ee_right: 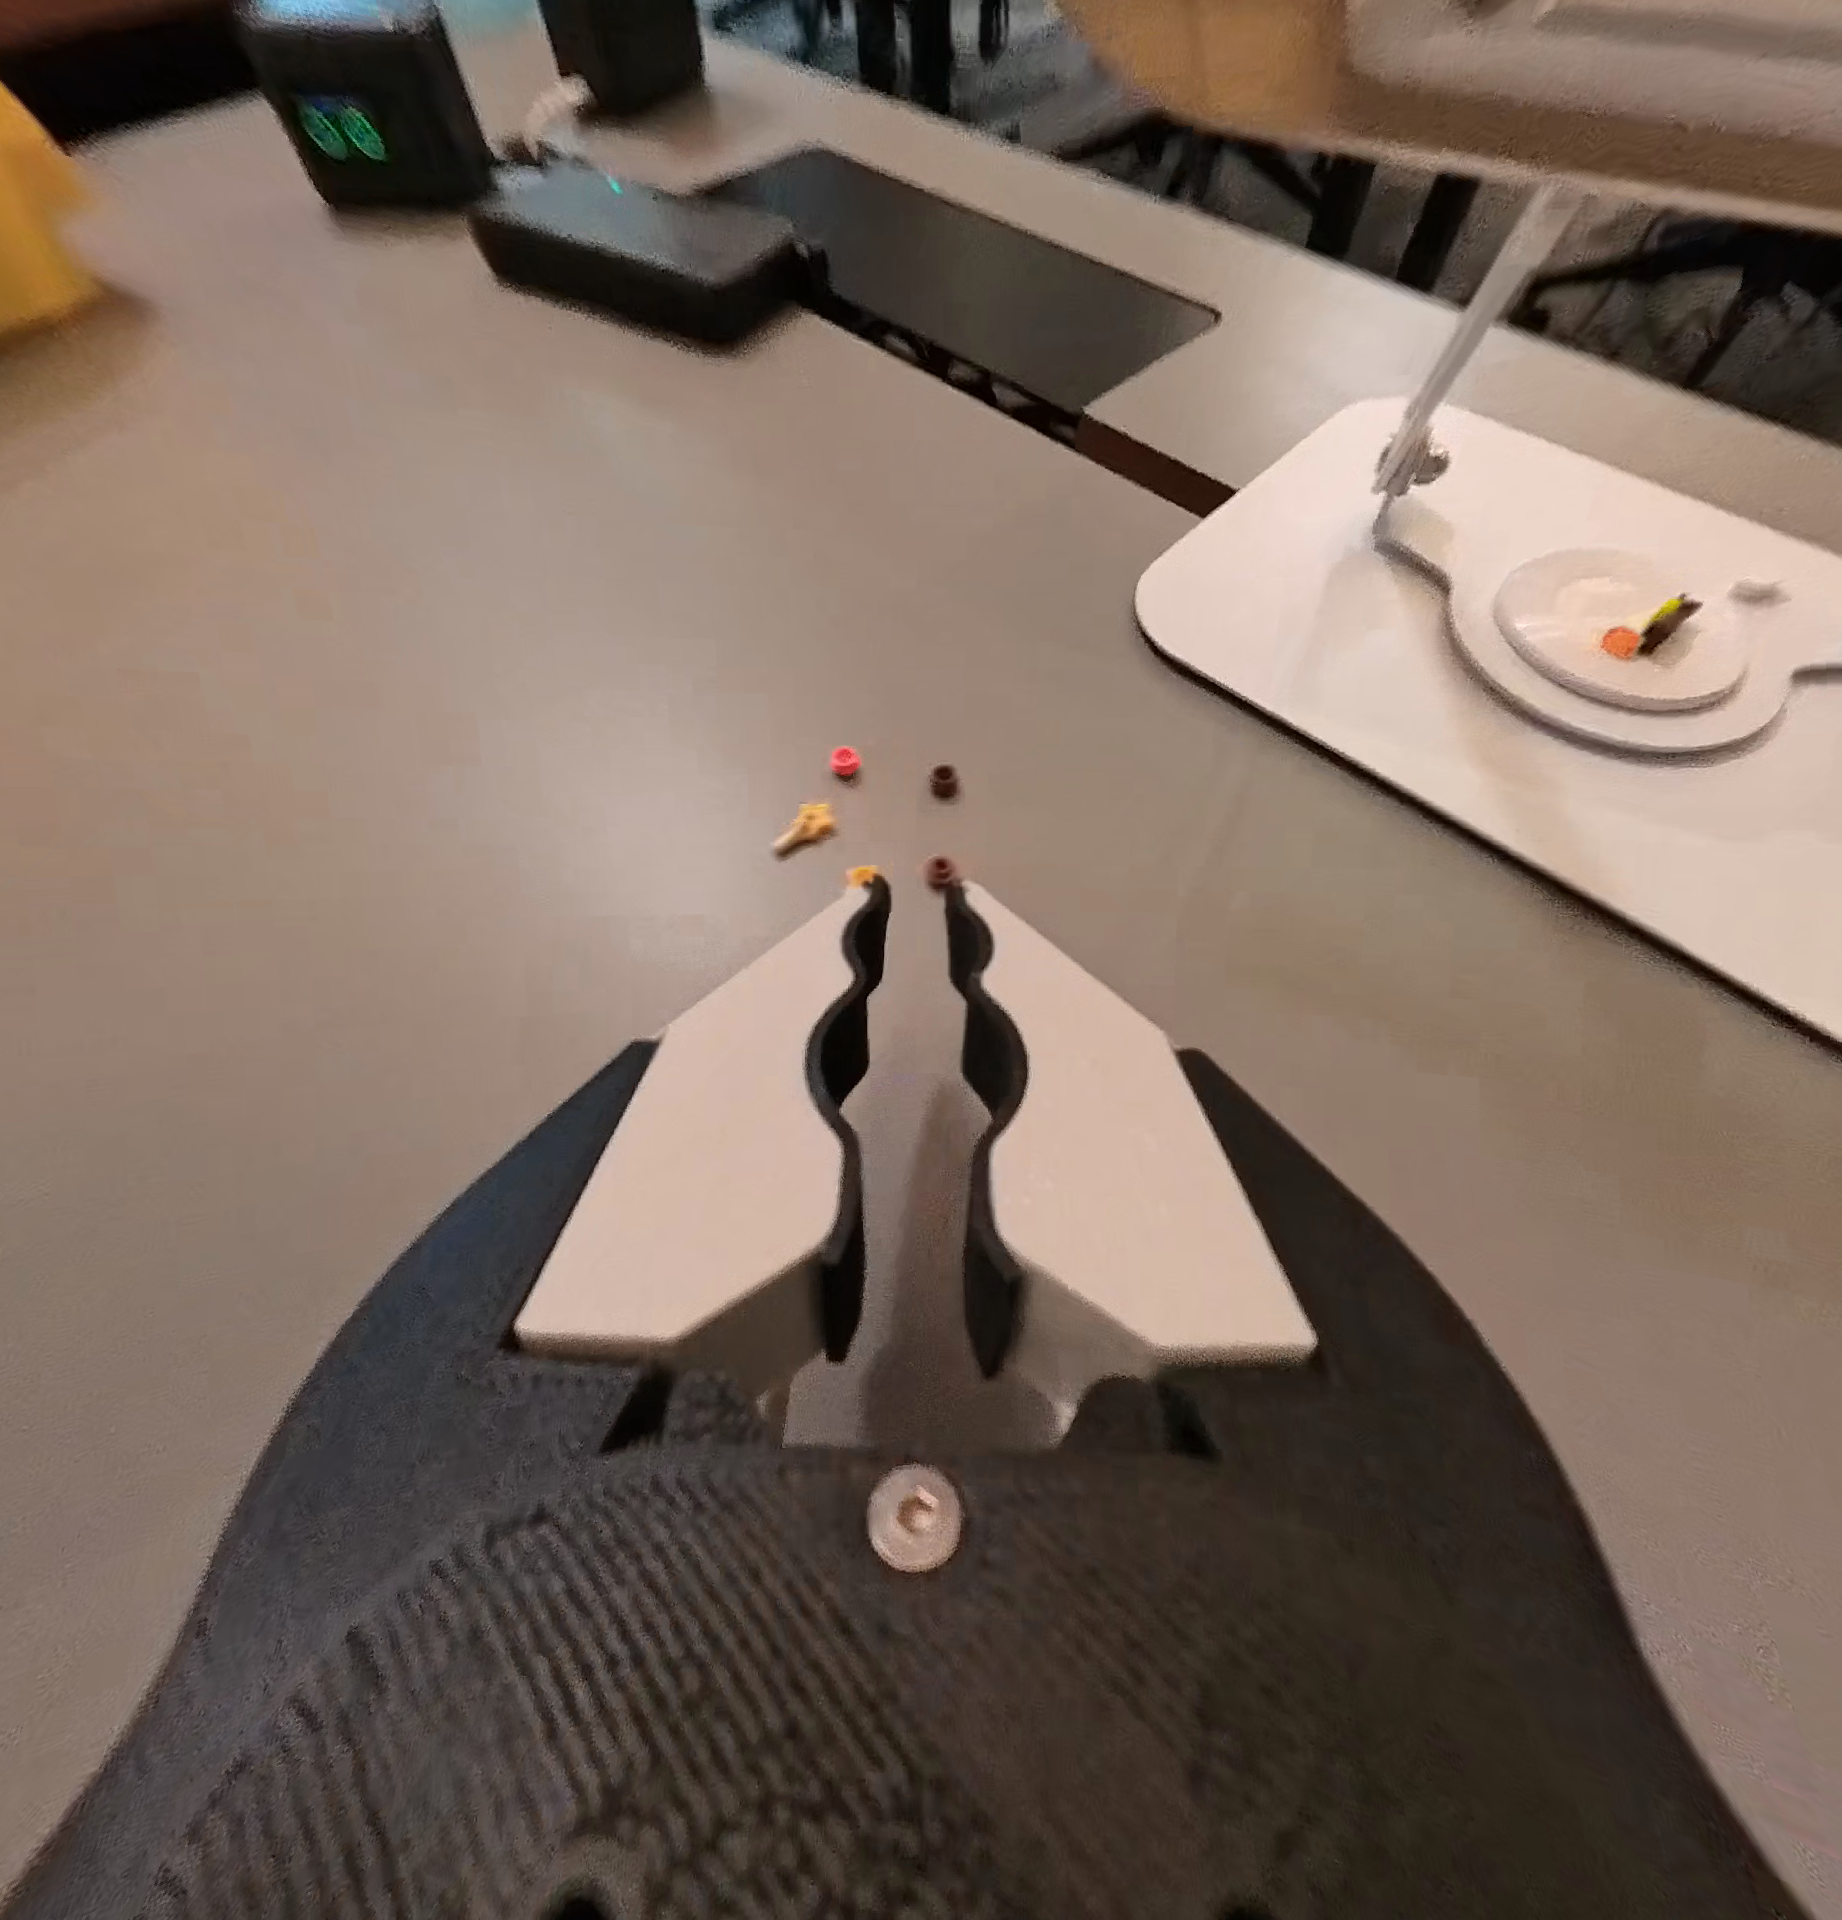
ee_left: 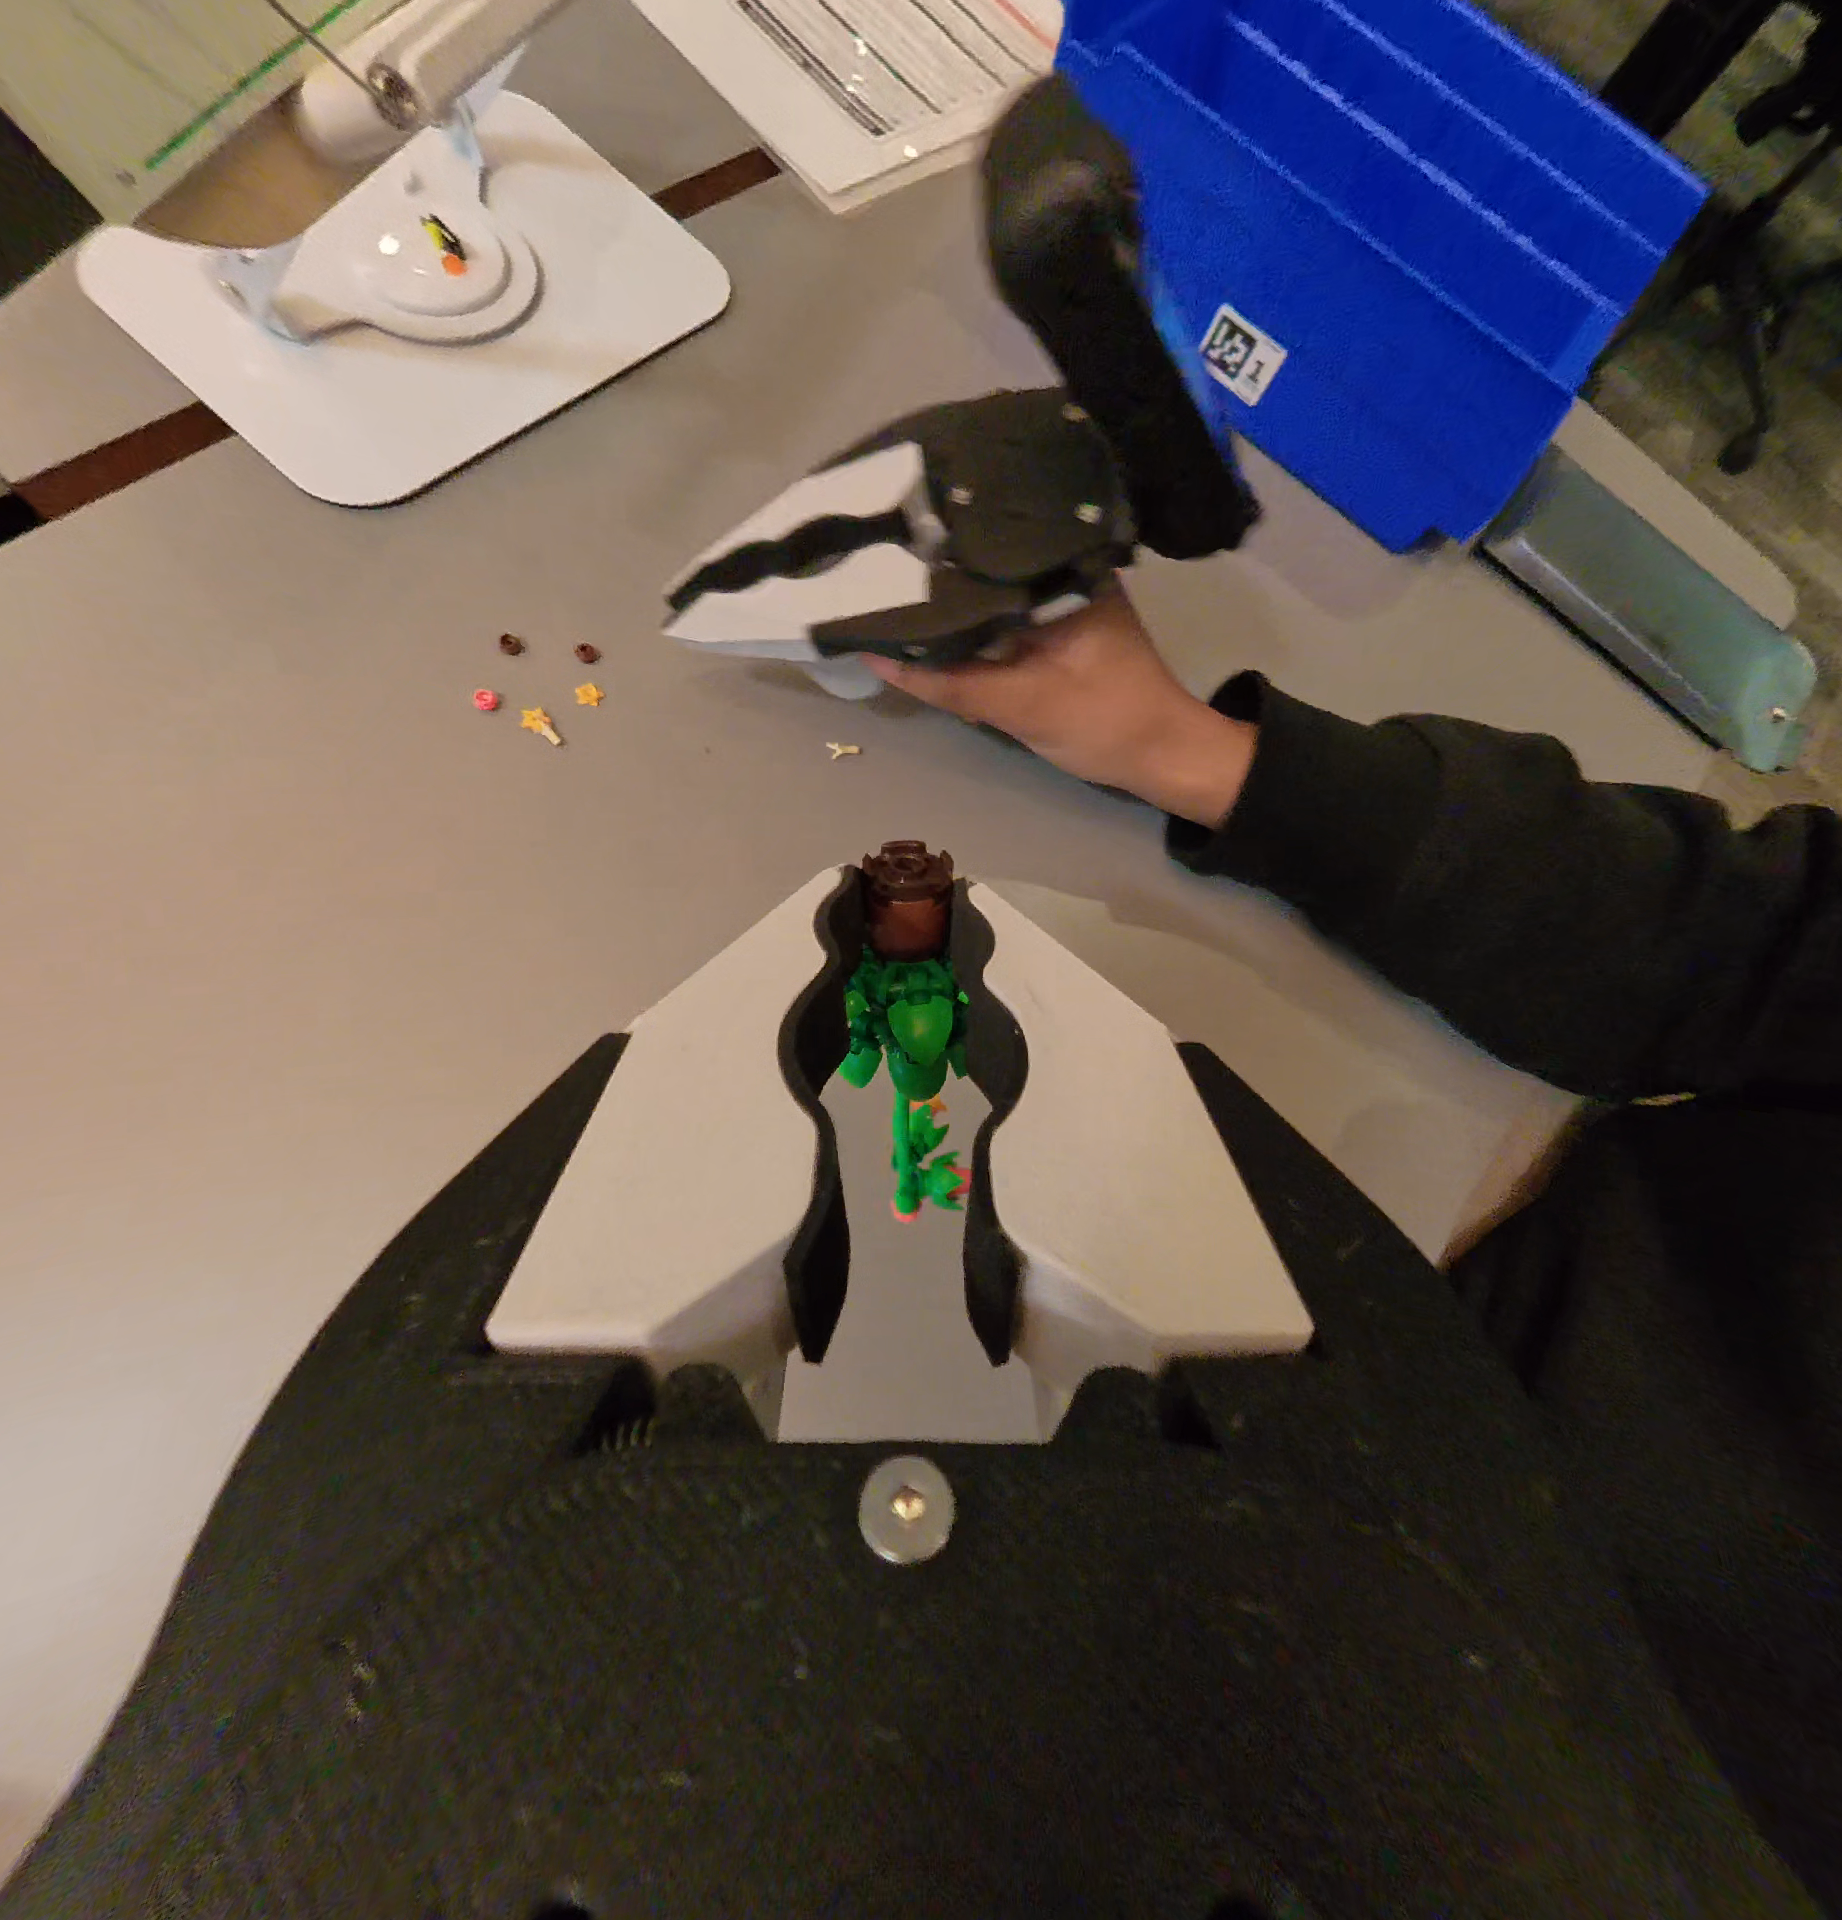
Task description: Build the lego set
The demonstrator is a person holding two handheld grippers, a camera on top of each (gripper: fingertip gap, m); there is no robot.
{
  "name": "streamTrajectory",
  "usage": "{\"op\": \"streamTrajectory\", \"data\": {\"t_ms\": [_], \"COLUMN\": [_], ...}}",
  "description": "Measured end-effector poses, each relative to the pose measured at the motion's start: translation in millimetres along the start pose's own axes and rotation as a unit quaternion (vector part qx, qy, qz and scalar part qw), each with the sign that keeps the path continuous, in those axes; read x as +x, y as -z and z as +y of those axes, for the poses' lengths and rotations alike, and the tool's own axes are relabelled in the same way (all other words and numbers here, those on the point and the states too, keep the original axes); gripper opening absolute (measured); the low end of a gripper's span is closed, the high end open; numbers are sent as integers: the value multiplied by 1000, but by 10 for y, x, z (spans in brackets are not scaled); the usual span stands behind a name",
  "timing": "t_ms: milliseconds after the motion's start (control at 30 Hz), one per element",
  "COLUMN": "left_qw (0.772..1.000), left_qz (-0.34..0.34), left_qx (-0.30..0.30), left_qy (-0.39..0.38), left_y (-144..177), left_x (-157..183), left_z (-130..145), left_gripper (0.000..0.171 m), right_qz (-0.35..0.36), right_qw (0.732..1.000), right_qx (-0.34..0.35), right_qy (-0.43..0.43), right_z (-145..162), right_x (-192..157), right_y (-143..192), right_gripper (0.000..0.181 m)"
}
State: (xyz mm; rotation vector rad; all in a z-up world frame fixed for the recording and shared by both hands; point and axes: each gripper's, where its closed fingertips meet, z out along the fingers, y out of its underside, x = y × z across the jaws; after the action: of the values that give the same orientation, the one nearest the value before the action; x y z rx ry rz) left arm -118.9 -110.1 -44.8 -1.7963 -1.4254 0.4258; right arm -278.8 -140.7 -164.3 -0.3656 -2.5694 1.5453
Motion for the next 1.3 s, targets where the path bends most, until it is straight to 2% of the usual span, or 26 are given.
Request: {"op": "streamTrajectory", "data": {"t_ms": [133,267,333,467,633,667,967,1300], "left_qw": [1000,999,999,998,999,999,999,1000], "left_qz": [19,30,34,41,40,39,30,25], "left_qx": [5,16,17,17,18,17,17,-3], "left_qy": [7,16,22,34,28,27,8,-14], "left_y": [-4,13,10,-21,-34,-36,-28,-97], "left_x": [-58,-136,-180,-236,-216,-205,-93,29], "left_z": [32,38,51,81,70,67,24,77], "left_gripper": [13,13,13,13,13,13,14,14], "right_qz": [-18,-52,-55,-48,-36,-38,-34,-52], "right_qw": [997,995,996,994,993,993,996,999], "right_qx": [-68,-45,-42,-91,-112,-112,-76,-13], "right_qy": [-36,-66,-56,-17,4,4,22,12], "right_z": [65,-19,-26,108,167,166,77,22], "right_x": [135,126,101,32,21,17,-9,-90], "right_y": [-333,-323,-317,-401,-432,-429,-353,-30], "right_gripper": [12,17,18,20,12,6,5,5]}}
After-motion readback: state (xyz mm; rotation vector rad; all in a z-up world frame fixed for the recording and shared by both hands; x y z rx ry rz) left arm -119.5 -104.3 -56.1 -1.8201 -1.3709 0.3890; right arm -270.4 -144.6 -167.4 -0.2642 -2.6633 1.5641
